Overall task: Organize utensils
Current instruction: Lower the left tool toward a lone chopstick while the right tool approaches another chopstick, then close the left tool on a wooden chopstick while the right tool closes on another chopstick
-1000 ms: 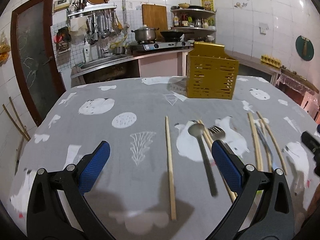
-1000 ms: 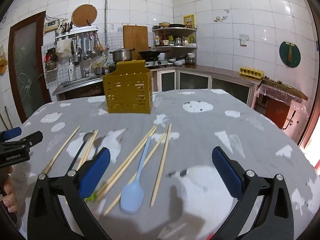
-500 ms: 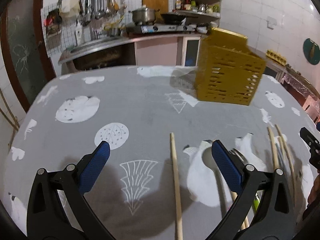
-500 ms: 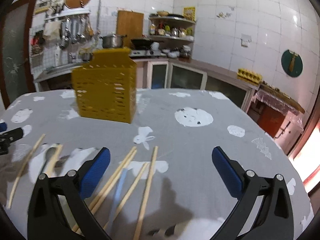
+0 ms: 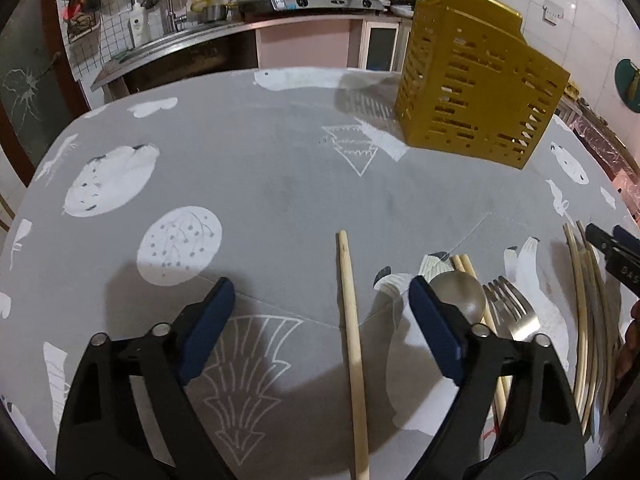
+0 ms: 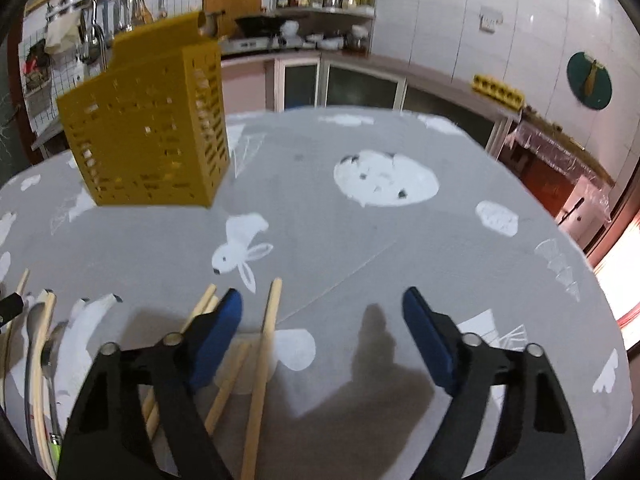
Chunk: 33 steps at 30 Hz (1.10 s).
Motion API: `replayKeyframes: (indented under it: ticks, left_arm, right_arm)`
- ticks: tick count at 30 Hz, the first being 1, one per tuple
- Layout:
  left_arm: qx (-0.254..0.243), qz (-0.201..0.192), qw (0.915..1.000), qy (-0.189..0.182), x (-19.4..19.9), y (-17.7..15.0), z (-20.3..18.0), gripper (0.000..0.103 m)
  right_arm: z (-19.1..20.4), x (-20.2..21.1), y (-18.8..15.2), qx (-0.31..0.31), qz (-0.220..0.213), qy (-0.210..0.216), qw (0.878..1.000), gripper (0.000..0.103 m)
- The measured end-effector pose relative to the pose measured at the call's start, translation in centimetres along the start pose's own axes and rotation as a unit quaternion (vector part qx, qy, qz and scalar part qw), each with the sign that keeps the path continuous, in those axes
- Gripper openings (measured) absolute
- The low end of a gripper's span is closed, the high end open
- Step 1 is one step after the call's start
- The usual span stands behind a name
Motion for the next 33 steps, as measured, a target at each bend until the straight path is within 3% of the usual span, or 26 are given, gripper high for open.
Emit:
replayKeyframes:
  ticks: [4, 8, 17, 22, 29, 33]
  left_arm:
    - [-0.002, 0.004, 1.0000, 0.009, -0.4, -0.2, 0.0, 0.082]
    - [-0.001, 0.007, 0.9999, 0.008, -0.5, -0.1, -0.3, 0.077]
    - [0.007, 0.017, 0.9998, 0.009, -0.6, 0.7, 0.4, 0.048]
    - [0.019, 0.018, 0.9996, 0.013, -0.9, 1.0, 0.9, 0.038]
    - [0.017, 0.016, 0.9993, 0.028, -1.1, 1.0, 0.6, 0.034]
    - [0.021, 0.021, 0.9993, 0.023, -1.1, 1.1, 0.4, 0.022]
  right_arm:
    - [0.2, -0.8, -0.4, 0.002, 0.020, -0.010, 1.000, 0.069]
    - [0.2, -0.8, -0.5, -0.011, 0.025, 0.000, 1.000, 0.058]
    - [1.1, -0.7, -0.4, -0.021, 0.034, 0.021, 0.999, 0.030]
    - [1.3, -0.9, -0.3, -0.018, 0.034, 0.015, 0.999, 0.026]
    - [1.3, -0.9, -0.2, -0.027, 0.037, 0.014, 0.999, 0.023]
    - [1.4, -0.8, -0.3, -0.022, 0.037, 0.013, 0.999, 0.021]
Point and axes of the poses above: each gripper's, at about its wrist camera, not at the fingertips, and x roughly against the way its jaws point, z to its left, y to its top, the point moved 6 cm from there along -x, roughly the way its jaws point, and after that the axes turned 9 degrees about -z, right-handed, at the moved point
